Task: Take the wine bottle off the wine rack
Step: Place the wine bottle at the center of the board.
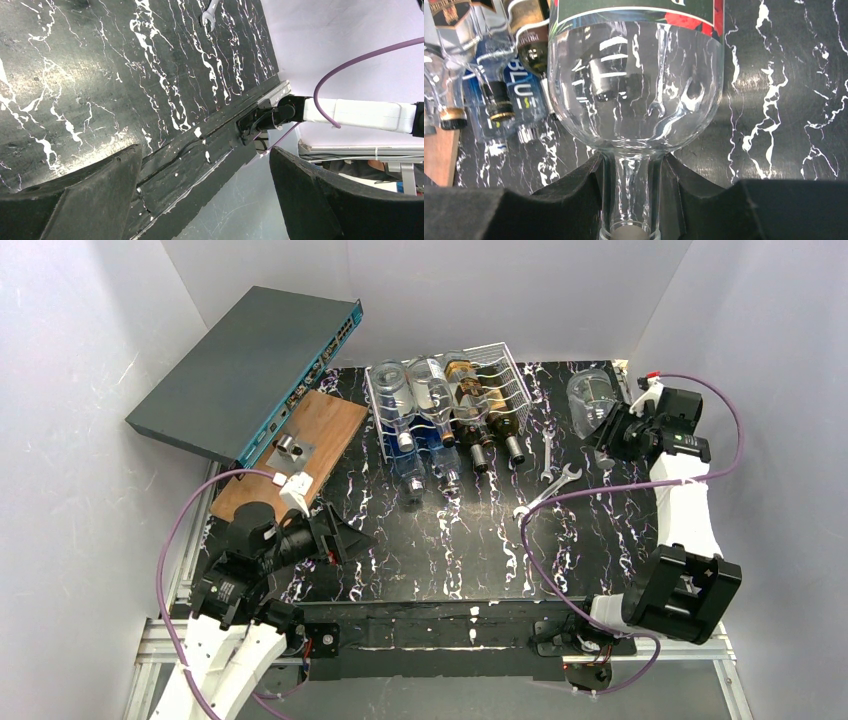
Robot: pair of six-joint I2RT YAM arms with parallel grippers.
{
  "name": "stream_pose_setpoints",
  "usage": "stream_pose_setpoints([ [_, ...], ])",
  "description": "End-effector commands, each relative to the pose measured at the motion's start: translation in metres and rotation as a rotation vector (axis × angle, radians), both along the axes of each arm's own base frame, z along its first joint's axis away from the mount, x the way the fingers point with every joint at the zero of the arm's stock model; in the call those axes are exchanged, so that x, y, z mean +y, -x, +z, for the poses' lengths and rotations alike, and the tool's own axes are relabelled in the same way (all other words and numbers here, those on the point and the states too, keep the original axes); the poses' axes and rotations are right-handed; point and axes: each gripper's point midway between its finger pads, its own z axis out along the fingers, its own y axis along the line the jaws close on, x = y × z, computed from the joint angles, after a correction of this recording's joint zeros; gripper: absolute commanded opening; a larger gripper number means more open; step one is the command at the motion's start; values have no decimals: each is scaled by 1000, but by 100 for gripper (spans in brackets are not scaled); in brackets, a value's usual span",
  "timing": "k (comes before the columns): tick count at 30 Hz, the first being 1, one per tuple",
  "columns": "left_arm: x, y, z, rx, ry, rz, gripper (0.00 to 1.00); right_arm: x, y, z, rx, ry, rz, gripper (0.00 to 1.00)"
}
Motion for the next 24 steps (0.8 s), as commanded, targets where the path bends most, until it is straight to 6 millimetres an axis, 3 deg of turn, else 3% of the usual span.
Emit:
stream_pose_setpoints([
  [1,-1,3,-7,9,3,-20,98,9,-5,80,-305,121,135,1],
  [11,-7,1,-10,13,6,-58,98,29,46,71,-236,200,327,1],
  [16,-9,0,-8,9,11,-67,98,38,60,62,-176,263,432,1],
  [24,-14,-2,-7,10,10,-75,98,53,77,63,-165,372,533,1],
])
